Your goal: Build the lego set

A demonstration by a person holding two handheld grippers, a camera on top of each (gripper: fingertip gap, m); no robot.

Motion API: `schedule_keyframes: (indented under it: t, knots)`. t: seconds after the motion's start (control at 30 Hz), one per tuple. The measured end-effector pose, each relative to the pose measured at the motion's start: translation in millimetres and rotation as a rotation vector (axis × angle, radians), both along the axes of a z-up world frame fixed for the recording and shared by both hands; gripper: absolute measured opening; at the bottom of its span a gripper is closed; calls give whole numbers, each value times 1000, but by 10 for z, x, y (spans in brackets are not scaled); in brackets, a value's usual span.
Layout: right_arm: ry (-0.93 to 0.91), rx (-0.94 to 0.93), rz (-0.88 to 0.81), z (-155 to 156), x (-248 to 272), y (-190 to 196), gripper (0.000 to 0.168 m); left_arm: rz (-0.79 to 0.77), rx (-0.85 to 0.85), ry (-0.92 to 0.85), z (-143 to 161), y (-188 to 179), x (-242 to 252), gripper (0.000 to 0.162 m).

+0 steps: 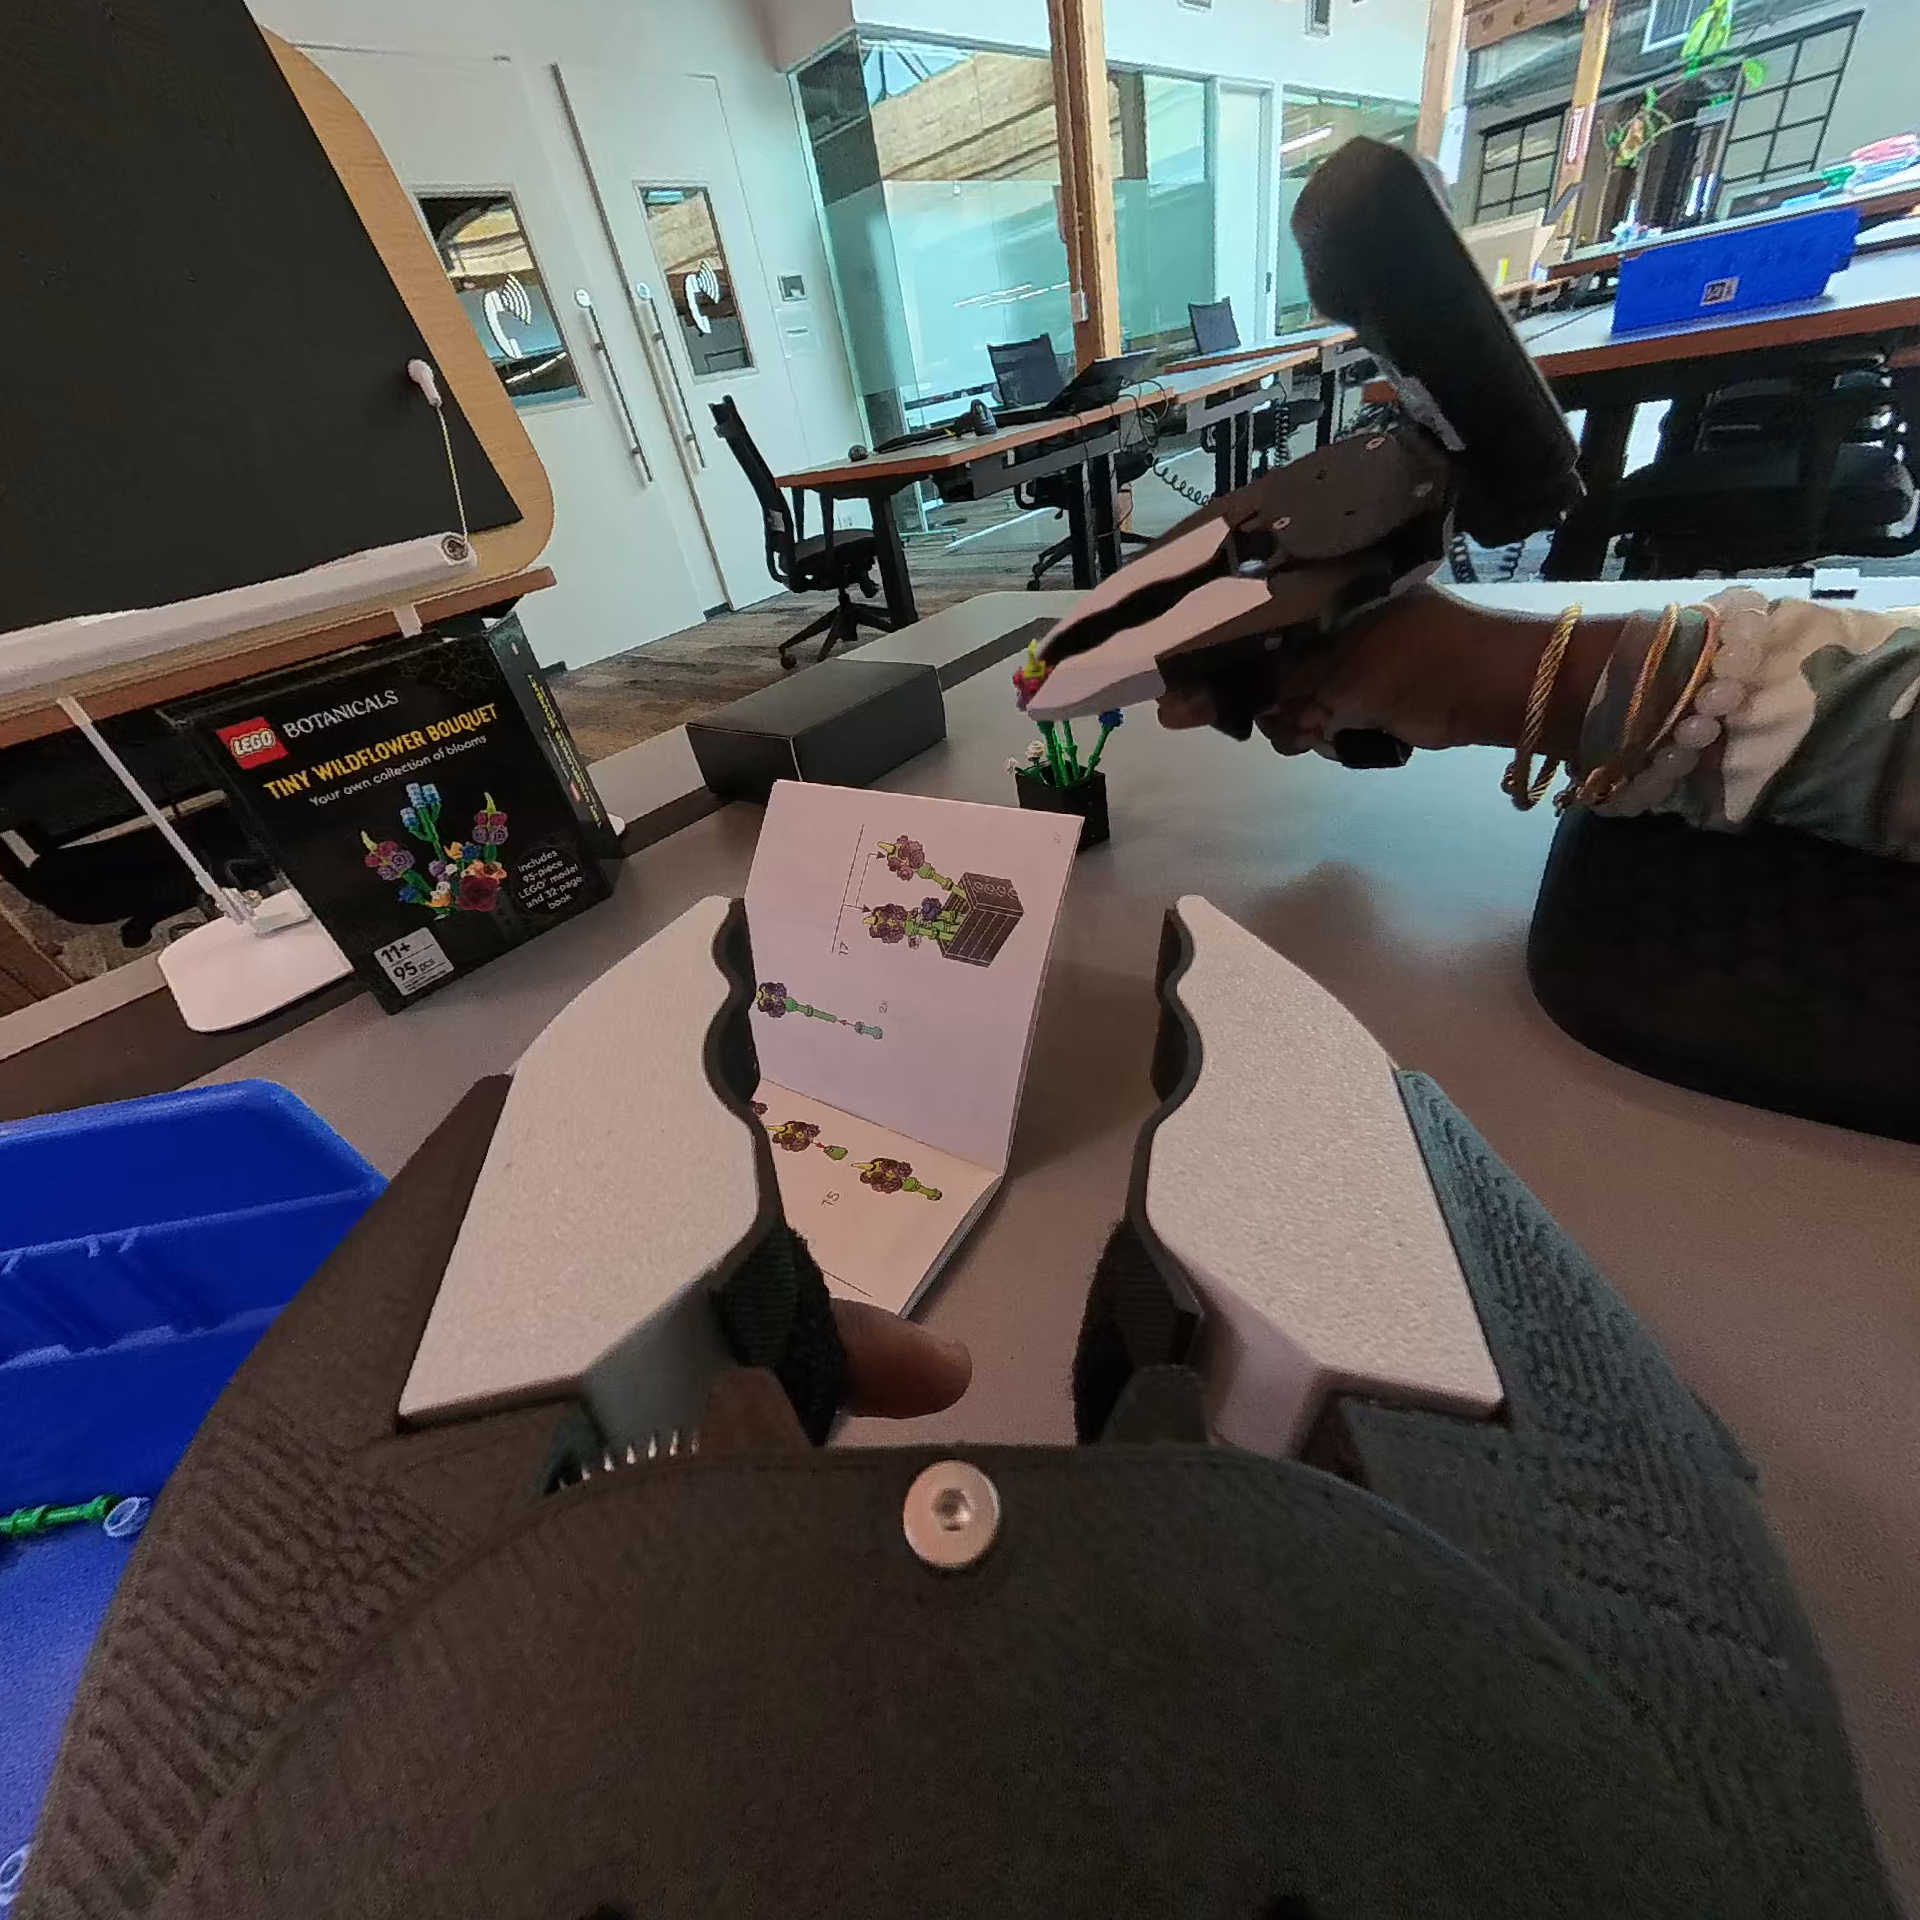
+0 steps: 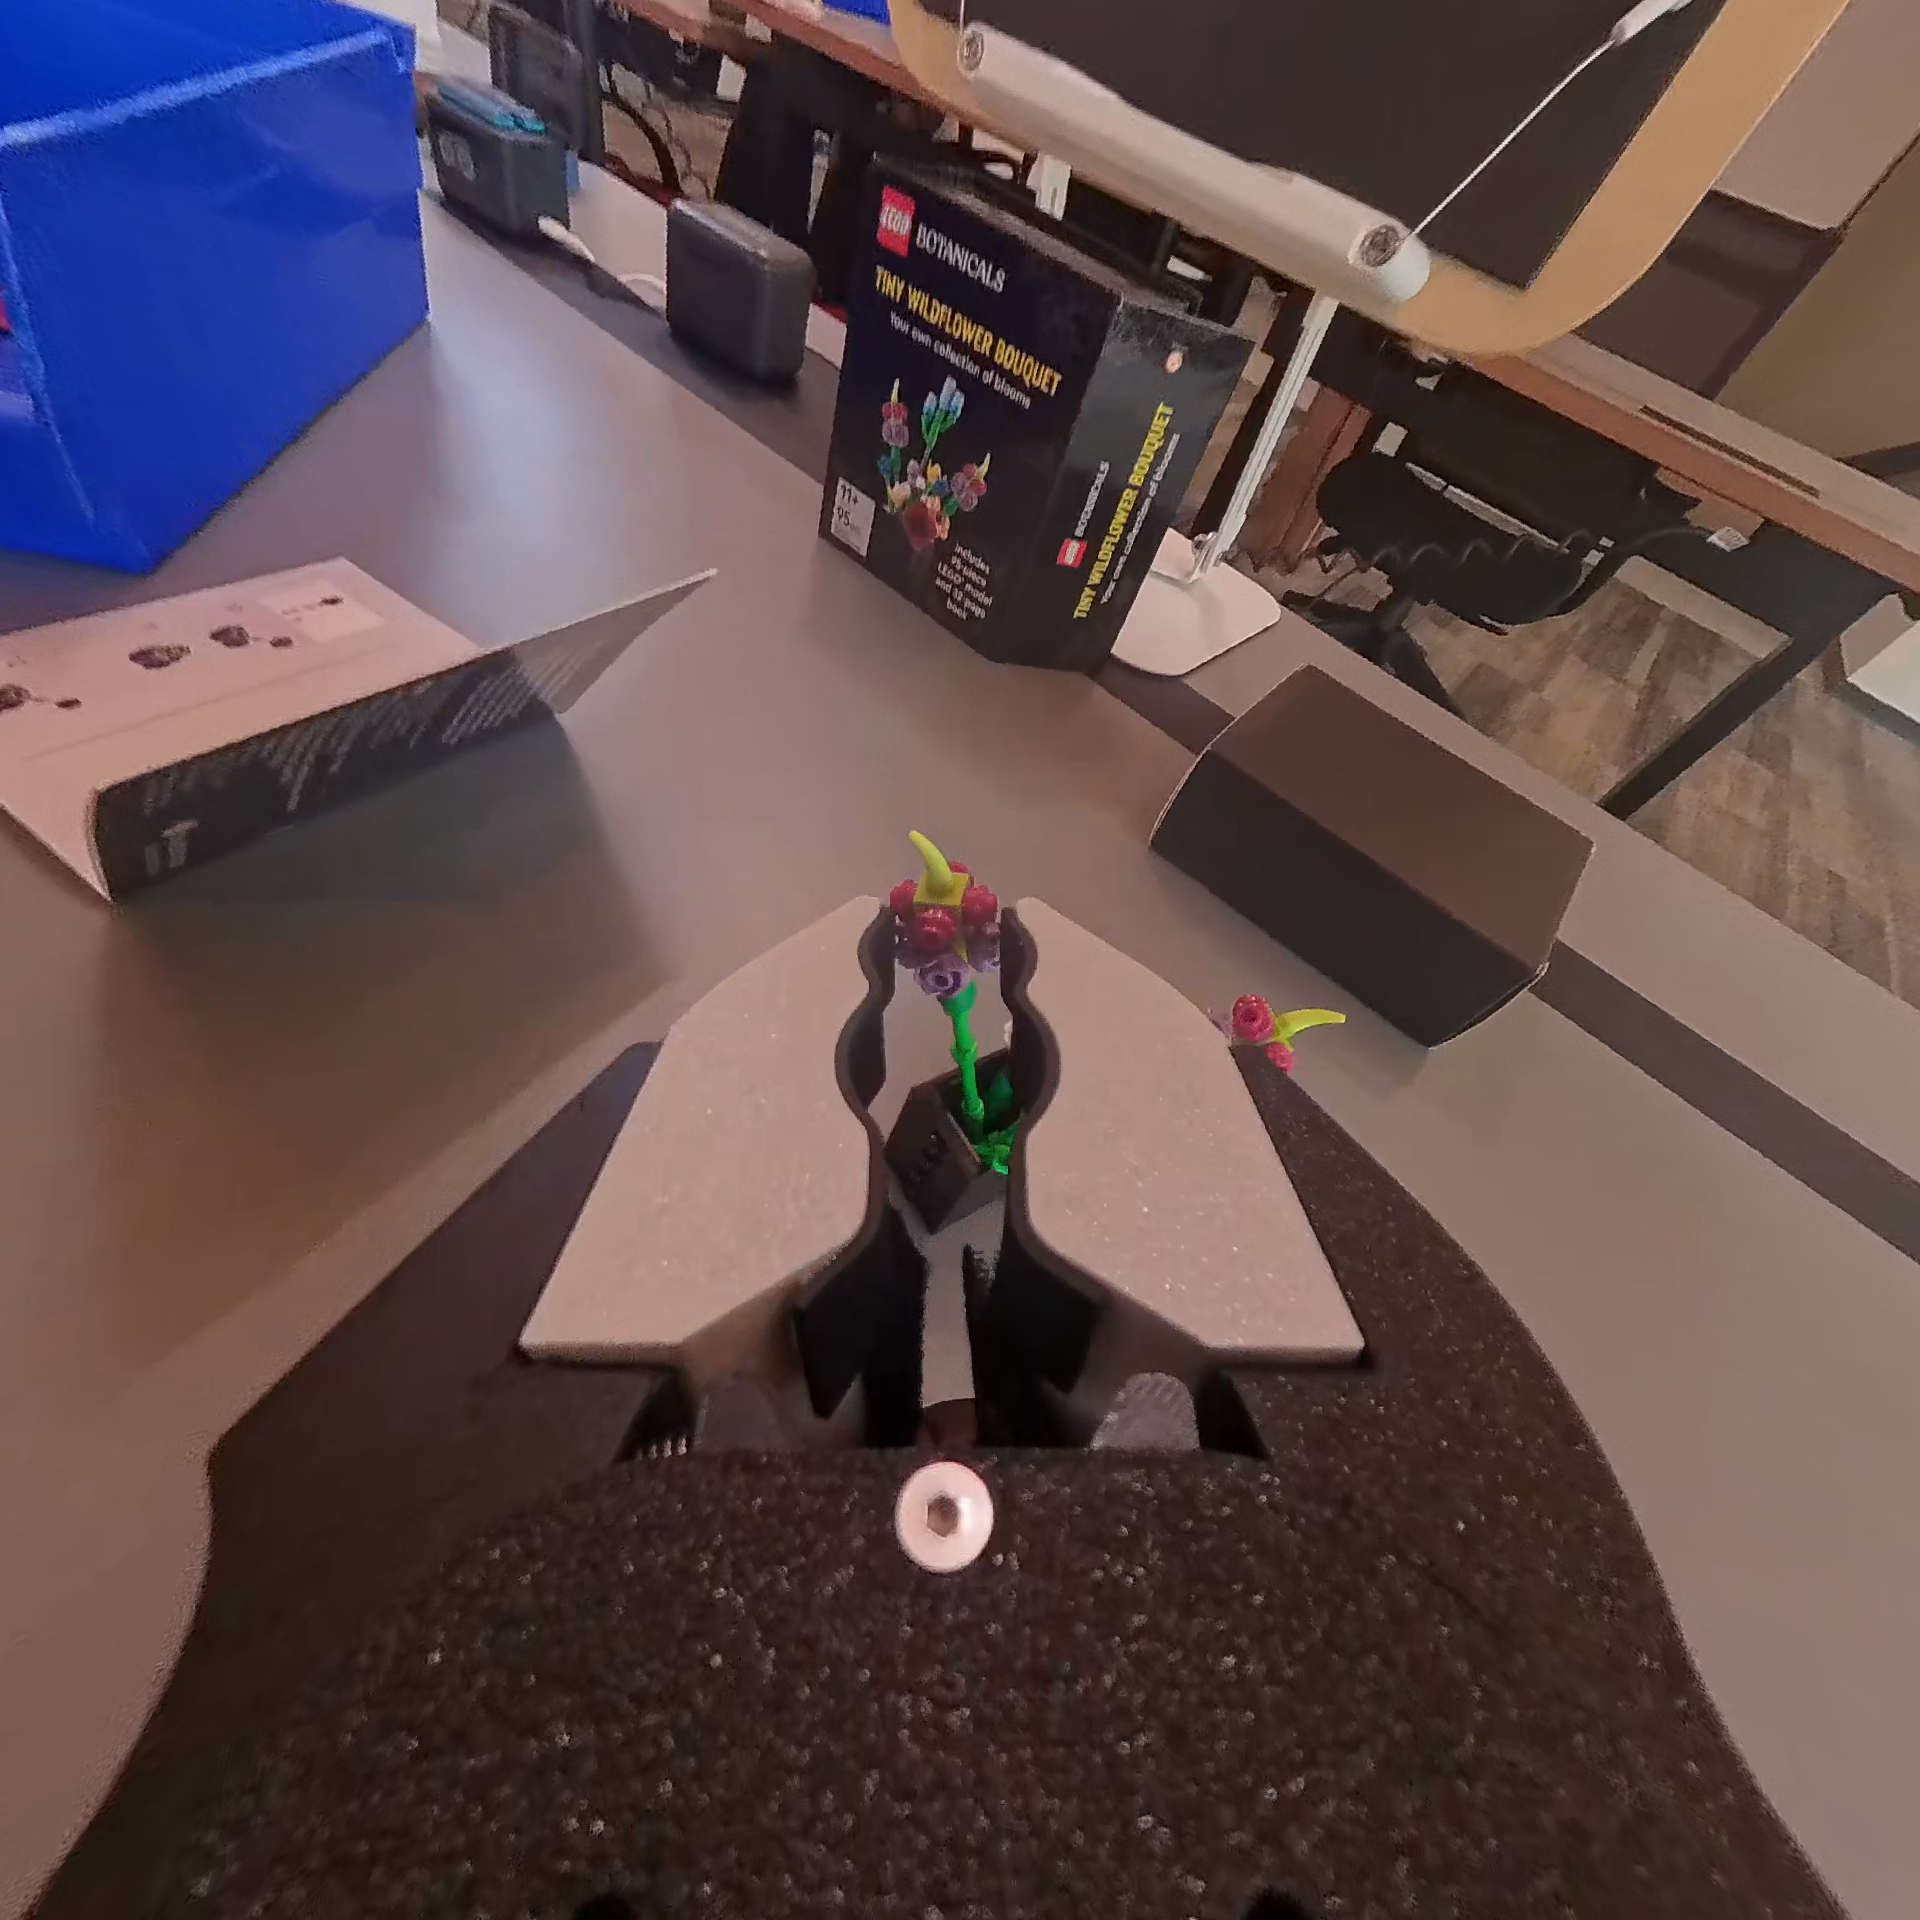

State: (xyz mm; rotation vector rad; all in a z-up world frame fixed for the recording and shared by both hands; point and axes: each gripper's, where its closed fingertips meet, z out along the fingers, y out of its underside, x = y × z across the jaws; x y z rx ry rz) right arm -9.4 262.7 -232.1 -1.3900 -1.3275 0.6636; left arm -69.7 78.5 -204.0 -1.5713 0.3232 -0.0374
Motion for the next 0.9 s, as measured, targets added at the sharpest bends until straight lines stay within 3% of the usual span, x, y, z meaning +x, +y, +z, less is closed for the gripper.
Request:
schedule_keyframes:
  t: [0.47,0.9]
  knots:
    - [-74,60,9,-114,46,-28,20,1,4,2,14,-5,-1,74]
    - [-97,38,39,-143,107,-100,34,7,2,2,15,-5,-12,74]
